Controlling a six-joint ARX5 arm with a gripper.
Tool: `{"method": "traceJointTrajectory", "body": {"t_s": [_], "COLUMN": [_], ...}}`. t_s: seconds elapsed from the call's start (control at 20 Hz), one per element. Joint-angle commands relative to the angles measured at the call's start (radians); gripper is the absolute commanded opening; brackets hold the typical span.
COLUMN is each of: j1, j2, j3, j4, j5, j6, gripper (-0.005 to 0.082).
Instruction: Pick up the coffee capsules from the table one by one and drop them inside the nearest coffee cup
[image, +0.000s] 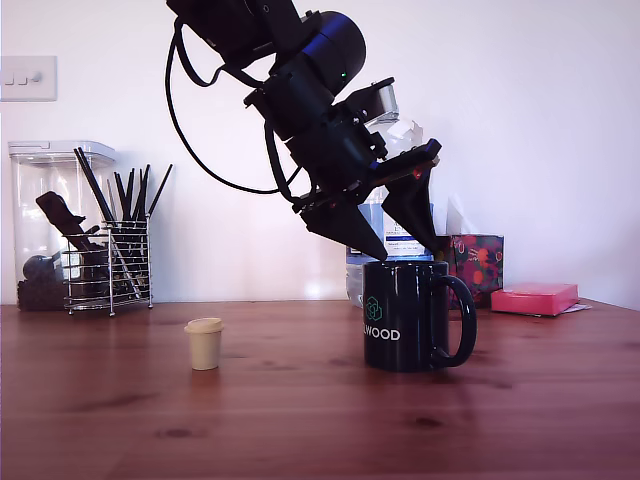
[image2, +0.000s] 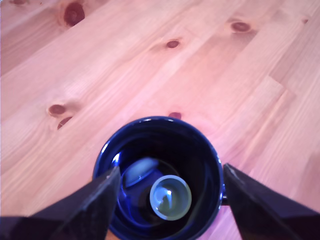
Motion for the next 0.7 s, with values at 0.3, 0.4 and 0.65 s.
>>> {"method": "traceJointTrajectory", "body": {"t_s": [0.3, 0.4, 0.65], "j1": [-0.006, -0.006, -0.006], "j2": [-0.114, -0.148, -0.212], "j3": [0.012, 0.012, -0.003], "j4": [-0.077, -0.078, -0.09], "j5": [-0.045, -0.07, -0.071], "j6": [0.024, 0.031, 0.063], "gripper": [-0.0021, -0.0021, -0.0021]}}
